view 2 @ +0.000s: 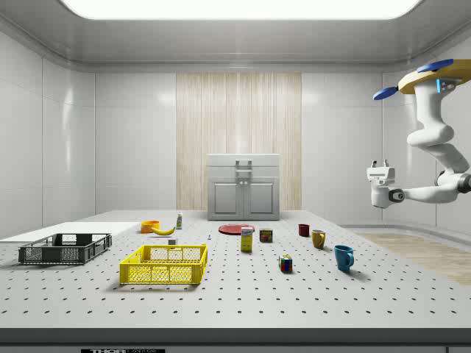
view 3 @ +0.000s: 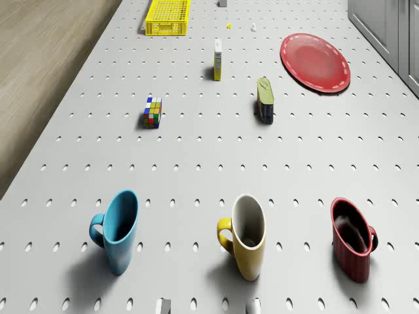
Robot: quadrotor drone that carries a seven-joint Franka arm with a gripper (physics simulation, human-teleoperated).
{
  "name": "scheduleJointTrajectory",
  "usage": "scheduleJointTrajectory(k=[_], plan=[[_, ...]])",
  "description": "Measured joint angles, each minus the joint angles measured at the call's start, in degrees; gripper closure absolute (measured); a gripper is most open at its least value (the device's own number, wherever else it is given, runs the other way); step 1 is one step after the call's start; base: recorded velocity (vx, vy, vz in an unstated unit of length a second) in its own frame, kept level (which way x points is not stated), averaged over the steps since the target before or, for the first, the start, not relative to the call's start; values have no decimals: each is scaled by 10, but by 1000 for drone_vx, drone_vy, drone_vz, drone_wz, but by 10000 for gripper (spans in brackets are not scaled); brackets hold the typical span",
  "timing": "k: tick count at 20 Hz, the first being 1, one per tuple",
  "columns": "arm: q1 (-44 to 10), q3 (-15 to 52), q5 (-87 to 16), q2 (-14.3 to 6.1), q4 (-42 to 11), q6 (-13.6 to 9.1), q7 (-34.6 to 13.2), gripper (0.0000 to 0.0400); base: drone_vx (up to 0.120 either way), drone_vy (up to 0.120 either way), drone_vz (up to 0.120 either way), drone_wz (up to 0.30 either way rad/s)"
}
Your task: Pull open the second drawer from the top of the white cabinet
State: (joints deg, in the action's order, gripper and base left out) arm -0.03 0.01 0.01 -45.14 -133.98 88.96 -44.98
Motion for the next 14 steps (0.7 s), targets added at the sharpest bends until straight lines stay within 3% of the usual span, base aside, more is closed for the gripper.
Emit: scheduleJointTrajectory(k=[5,14], plan=[[-1,1,0,11,61,-48,1,78,0,0,0,0],[-3,2,1,42,148,-100,1,98,0,0,0,0]])
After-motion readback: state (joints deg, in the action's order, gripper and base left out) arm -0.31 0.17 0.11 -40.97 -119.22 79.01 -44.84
